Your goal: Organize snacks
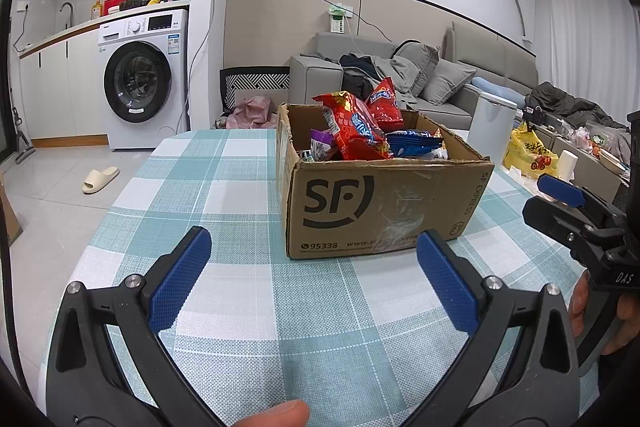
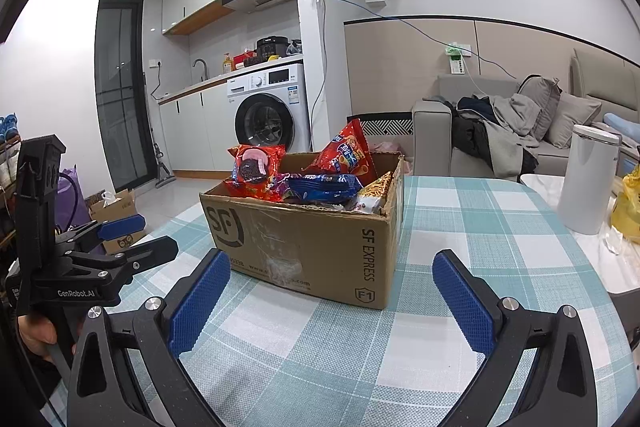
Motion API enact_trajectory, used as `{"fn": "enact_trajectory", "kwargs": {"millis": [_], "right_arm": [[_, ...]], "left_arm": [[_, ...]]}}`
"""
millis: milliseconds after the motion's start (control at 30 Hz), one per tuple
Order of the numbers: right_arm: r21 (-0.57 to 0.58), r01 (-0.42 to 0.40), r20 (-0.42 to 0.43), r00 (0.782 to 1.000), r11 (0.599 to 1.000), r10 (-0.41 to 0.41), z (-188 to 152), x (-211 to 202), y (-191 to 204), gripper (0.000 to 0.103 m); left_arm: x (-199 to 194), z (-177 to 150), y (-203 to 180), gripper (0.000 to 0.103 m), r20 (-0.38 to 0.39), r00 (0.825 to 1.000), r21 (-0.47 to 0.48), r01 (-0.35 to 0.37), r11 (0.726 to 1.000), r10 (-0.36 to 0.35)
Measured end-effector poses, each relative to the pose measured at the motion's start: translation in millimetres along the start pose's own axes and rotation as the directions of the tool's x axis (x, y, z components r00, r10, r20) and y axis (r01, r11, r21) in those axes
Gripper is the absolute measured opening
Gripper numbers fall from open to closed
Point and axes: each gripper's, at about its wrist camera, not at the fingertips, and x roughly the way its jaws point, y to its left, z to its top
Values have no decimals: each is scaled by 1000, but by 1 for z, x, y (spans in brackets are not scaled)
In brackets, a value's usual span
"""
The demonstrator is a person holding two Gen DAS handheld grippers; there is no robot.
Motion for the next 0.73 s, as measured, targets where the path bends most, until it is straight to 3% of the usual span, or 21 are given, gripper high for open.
{"fn": "enact_trajectory", "kwargs": {"millis": [733], "right_arm": [[-3, -4, -3, 1000, 1000, 4, 0, 1, 1, 103]], "left_arm": [[1, 0, 1, 102, 2, 1000, -5, -5, 1000, 5]]}}
